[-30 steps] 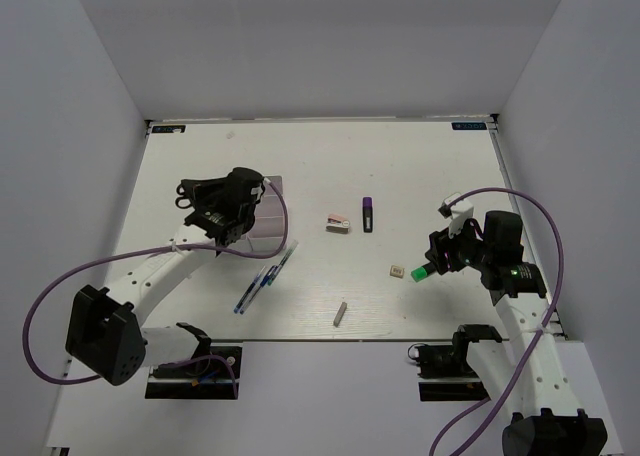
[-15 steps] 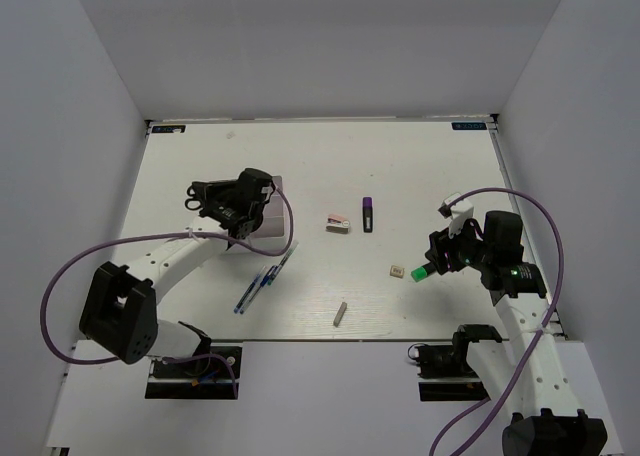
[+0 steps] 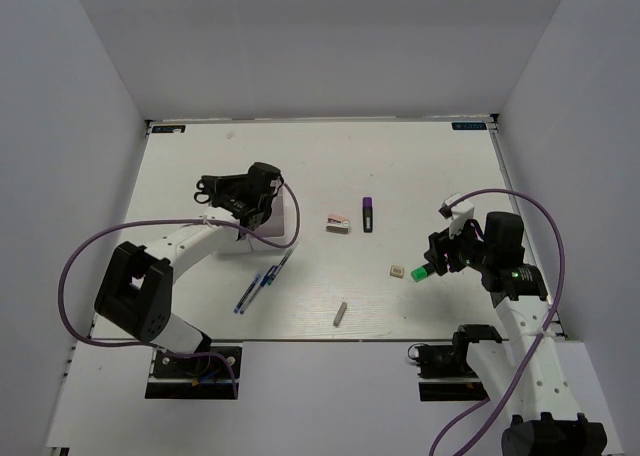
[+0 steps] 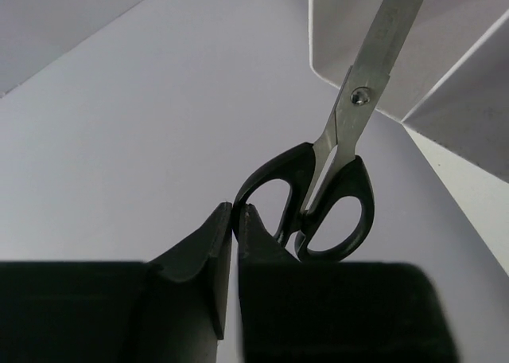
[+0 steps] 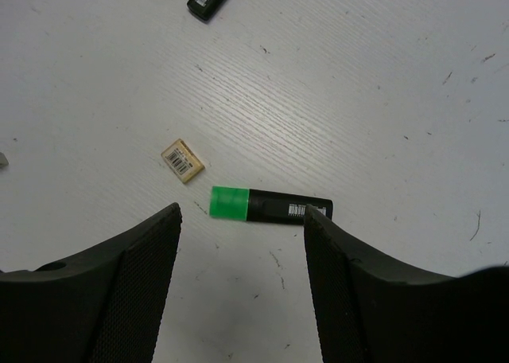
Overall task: Sort the stationery into containers
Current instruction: Place the scissors in the storage box, then pick up the stationery from the center of the board.
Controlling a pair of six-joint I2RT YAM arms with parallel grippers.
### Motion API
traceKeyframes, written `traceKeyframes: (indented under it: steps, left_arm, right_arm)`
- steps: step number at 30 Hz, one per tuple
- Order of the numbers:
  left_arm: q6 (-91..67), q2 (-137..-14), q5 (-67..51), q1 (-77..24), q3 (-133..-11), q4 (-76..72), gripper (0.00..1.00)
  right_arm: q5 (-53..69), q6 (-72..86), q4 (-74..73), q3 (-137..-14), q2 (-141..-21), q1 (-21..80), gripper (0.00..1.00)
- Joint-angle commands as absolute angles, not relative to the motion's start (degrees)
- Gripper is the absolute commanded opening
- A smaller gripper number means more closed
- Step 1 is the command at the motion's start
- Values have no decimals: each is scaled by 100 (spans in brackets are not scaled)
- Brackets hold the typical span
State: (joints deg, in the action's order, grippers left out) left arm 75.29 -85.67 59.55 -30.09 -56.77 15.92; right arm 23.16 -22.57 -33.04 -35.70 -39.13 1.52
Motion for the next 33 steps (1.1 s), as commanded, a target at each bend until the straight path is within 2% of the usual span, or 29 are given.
traceKeyframes:
  steps: [1,8,16,20,21,22,23,24,25,26,27,28,29,30,31,32,33]
  left_arm:
    - [7602,-8569,6073,-2971,-5915,1266,23]
    - [7752,-8578,6187,-2962,-5915,783,58]
    - [7831,-8420,6258,-3111,-5827,554,61]
    - [7867,-8245,6389,-3401,-5809,422,50]
    - [7814,-8183,6590,-3575,-5827,413,36]
    - [7735,-8139,6705,-3803,-5932,404,28]
    - [7604,-8130,6976,-3919,-6002,439,20]
    - [6950,-8191,7170,-4137,-6255,413,0]
    - [6587,-8235,7616,-4348,-6458,866,0]
    - [5269,-8270,7907,-4481,-7243,2367,0]
    - [3168,-8305,7893,-4804,-7616,3487,0]
    - [693,-8541,7692,-5103,-8055,4847,9]
    - [-376,-8673,6011,-5150,-9591,8288,21]
    - [-1144,-8840,5307,-4985,-9867,8854,39]
    - [-1978,-8746,4064,-4801,-9957,8903,63]
    - [-2004,-8354,2999,-4773,-9271,8590,70]
    - [-2004,-8115,2606,-4886,-8907,8256,91]
  right_arm:
    - [2443,-2215,-3261,-3639,-3867,132,66]
    - [2435,-2215,-3278,-3621,-3823,132,69]
    - [2408,-2206,-3243,-3604,-3850,141,69]
    - [2391,-2206,-3225,-3586,-3858,123,69]
    - [2382,-2197,-3226,-3586,-3885,140,69]
    - [2382,-2189,-3208,-3586,-3885,132,66]
    - [2364,-2206,-3217,-3586,-3911,141,56]
    - [2373,-2206,-3225,-3586,-3929,141,37]
    - [2356,-2197,-3217,-3595,-4033,132,0]
    - [2277,-2189,-3225,-3612,-4095,184,0]
    - [2294,-2249,-3260,-3656,-4252,167,0]
    - [2451,-2415,-3435,-3804,-4376,176,16]
    - [2565,-2652,-3706,-3910,-4803,202,37]
    - [2862,-2793,-3935,-4242,-4964,220,56]
    - [3196,-3082,-3998,-4323,-5201,220,80]
    - [3391,-3146,-4034,-4385,-5395,228,84]
    - [3836,-3207,-3930,-4490,-5466,255,86]
